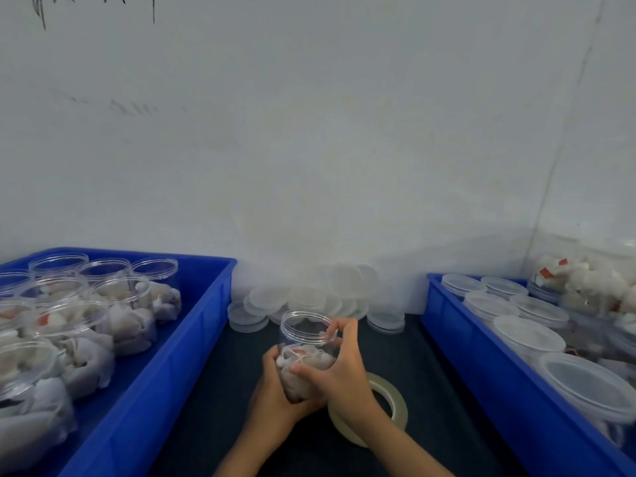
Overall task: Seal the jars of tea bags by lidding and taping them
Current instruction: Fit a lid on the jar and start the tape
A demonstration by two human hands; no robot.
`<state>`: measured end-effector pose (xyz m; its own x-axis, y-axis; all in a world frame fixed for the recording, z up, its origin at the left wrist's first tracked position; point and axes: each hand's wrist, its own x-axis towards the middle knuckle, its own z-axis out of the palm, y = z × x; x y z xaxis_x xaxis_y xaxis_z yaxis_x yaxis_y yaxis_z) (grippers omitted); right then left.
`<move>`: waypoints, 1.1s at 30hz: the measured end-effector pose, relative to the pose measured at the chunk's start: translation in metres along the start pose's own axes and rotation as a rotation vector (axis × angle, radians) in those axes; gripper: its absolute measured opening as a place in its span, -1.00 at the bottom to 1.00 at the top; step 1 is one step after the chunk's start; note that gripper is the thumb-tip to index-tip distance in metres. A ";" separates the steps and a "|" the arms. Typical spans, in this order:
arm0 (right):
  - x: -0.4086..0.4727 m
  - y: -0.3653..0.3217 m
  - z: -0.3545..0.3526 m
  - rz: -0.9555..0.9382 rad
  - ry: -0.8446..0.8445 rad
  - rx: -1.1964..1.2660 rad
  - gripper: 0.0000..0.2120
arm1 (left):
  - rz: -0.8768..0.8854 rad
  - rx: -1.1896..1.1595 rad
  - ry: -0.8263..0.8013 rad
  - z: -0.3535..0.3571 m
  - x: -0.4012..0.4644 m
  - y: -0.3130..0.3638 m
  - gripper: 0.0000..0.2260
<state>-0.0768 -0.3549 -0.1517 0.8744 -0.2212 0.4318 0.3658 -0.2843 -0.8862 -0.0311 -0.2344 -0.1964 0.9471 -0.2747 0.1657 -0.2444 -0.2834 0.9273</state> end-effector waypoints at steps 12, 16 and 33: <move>0.058 0.037 -0.063 0.144 0.310 -0.064 -0.84 | 0.115 -0.211 0.100 0.000 0.000 -0.005 -0.06; 0.092 0.076 -0.098 0.304 0.436 -0.451 -0.79 | 0.123 -0.218 0.103 0.001 -0.001 -0.005 -0.05; 0.114 0.098 -0.124 0.331 0.231 -0.969 -0.99 | 0.106 -0.229 0.072 0.000 0.000 -0.007 -0.01</move>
<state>0.0196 -0.5233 -0.1682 0.7645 -0.5681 0.3044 -0.3816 -0.7796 -0.4966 -0.0296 -0.2328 -0.2030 0.9331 -0.2233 0.2819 -0.2975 -0.0390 0.9539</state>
